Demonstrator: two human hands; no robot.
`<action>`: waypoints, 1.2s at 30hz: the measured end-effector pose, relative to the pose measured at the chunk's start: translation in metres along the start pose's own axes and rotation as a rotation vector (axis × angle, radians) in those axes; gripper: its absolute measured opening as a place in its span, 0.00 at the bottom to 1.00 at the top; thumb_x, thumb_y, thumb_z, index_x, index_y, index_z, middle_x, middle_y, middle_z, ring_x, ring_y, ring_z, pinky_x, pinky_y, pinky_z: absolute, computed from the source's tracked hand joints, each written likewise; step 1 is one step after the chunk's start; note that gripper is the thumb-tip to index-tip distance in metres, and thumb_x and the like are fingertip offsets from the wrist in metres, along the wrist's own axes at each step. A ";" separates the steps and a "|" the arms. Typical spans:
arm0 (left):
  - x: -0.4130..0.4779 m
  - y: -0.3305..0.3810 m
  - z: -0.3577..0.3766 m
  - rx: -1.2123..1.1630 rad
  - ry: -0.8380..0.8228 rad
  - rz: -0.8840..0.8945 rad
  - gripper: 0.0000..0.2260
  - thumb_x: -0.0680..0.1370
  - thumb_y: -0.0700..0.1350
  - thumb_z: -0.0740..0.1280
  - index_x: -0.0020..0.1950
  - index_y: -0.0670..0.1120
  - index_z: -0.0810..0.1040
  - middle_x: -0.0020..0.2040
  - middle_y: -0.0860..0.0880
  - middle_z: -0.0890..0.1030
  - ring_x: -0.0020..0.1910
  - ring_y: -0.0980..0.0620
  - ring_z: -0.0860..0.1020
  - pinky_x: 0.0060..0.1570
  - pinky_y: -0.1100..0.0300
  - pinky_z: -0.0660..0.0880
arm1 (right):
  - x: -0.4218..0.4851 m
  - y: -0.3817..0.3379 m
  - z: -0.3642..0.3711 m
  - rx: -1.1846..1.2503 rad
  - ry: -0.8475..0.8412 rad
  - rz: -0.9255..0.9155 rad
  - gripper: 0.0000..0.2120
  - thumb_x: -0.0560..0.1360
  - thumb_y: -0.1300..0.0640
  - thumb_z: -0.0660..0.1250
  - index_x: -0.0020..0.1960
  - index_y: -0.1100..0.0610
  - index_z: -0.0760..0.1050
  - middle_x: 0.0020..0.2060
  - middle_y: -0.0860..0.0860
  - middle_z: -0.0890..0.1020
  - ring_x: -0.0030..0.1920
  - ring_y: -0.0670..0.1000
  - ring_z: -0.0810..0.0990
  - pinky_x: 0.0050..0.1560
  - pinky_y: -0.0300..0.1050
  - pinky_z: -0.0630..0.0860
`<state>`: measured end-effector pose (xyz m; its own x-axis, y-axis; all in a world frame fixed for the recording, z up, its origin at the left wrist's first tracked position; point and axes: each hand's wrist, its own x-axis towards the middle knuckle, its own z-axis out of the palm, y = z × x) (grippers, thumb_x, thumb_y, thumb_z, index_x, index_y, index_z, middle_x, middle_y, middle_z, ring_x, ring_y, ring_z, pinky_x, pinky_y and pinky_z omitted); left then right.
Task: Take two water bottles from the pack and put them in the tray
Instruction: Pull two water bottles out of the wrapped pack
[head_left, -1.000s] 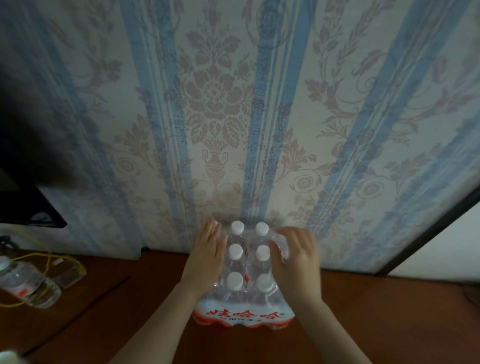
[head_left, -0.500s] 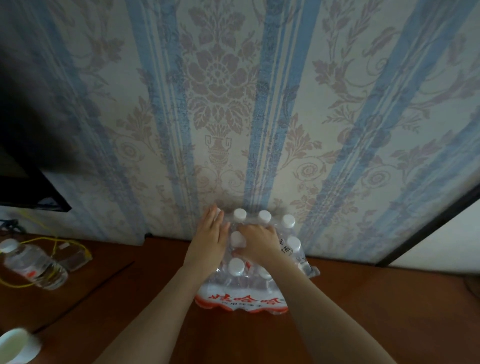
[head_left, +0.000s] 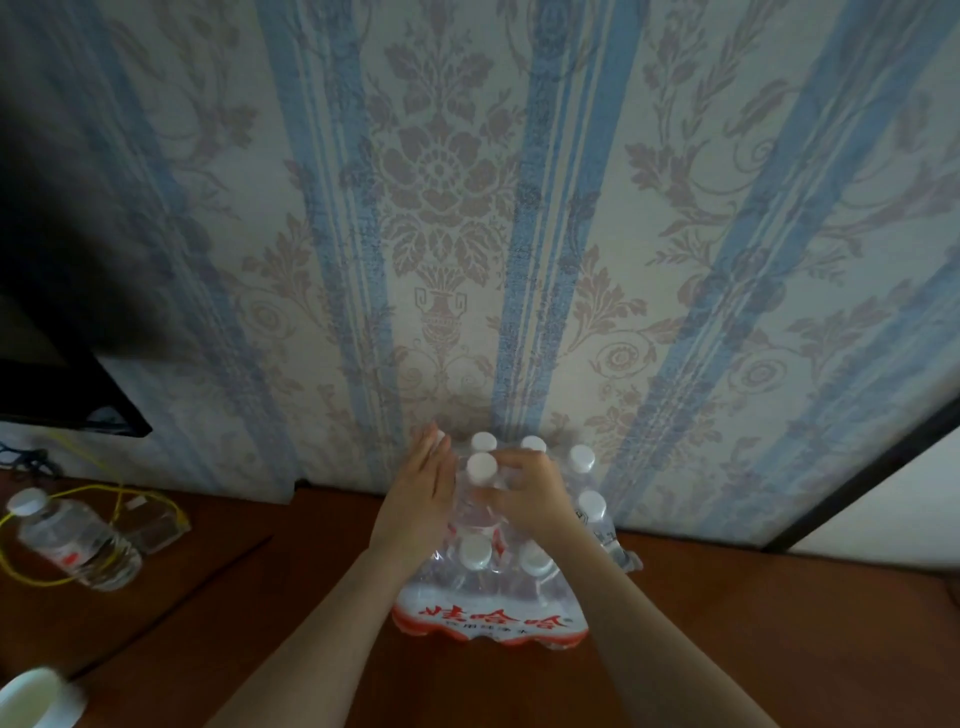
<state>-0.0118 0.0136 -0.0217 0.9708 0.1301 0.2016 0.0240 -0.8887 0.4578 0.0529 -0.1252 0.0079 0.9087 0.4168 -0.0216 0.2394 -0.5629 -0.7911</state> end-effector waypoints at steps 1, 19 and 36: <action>-0.002 0.000 0.000 0.085 -0.068 0.030 0.31 0.61 0.30 0.79 0.61 0.26 0.72 0.62 0.28 0.75 0.61 0.31 0.75 0.58 0.41 0.74 | -0.002 -0.004 -0.005 0.085 0.026 -0.007 0.14 0.64 0.57 0.77 0.50 0.54 0.82 0.43 0.50 0.85 0.45 0.50 0.81 0.40 0.32 0.74; 0.031 0.047 -0.053 -0.879 -0.036 -0.425 0.29 0.78 0.64 0.49 0.71 0.48 0.68 0.67 0.50 0.70 0.66 0.47 0.69 0.69 0.46 0.62 | -0.005 -0.092 -0.116 0.882 0.146 0.008 0.06 0.67 0.62 0.72 0.44 0.62 0.81 0.35 0.55 0.84 0.40 0.58 0.83 0.49 0.56 0.78; 0.029 0.075 -0.093 -0.851 0.157 -0.121 0.17 0.64 0.55 0.75 0.49 0.64 0.74 0.44 0.68 0.81 0.44 0.74 0.77 0.36 0.81 0.71 | -0.023 -0.105 -0.083 0.534 0.028 -0.159 0.16 0.70 0.51 0.72 0.56 0.55 0.77 0.55 0.55 0.81 0.58 0.53 0.78 0.60 0.56 0.75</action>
<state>-0.0040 -0.0080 0.0994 0.9276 0.3167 0.1980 -0.1227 -0.2425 0.9624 0.0353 -0.1352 0.1420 0.8860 0.4440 0.1340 0.1745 -0.0515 -0.9833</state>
